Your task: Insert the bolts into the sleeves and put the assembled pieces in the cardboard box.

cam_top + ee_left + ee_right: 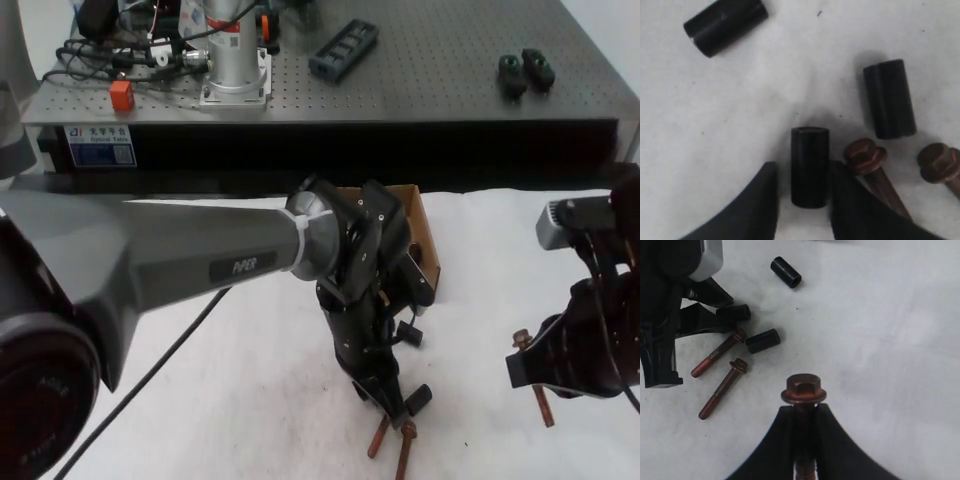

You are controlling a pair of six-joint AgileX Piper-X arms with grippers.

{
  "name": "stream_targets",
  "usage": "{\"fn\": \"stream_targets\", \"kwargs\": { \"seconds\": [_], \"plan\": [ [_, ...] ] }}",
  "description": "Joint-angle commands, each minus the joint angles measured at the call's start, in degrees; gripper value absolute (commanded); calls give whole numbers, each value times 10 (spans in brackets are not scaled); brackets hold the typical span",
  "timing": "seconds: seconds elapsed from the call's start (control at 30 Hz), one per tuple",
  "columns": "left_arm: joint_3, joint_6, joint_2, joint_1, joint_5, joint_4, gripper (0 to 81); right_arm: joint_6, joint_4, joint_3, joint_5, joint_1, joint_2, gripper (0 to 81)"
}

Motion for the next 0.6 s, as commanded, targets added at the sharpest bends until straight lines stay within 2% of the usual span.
{"fn": "stream_targets", "kwargs": {
  "seconds": [0.0, 0.17, 0.3, 0.37, 0.47, 0.57],
  "plan": [
    [-1, 31, 14, 1, -9, -20, 242, 0, 7, -2, -8, 0, -16, 41],
    [-1, 82, 14, 1, -8, -38, 242, 0, 27, -2, -8, 0, -16, 41],
    [-1, 86, 15, 1, -8, -38, 237, 0, 36, -2, -8, 0, -16, 41],
    [-1, 86, 14, 1, -8, -38, 168, 0, 36, -2, -8, 0, -16, 41],
    [-1, 86, 14, 1, -13, -36, 11, 0, 36, -2, -8, 0, -16, 41],
    [-1, 69, 4, 1, -40, -35, 6, 4, 18, -2, -8, 0, -23, 41]
  ]
}}
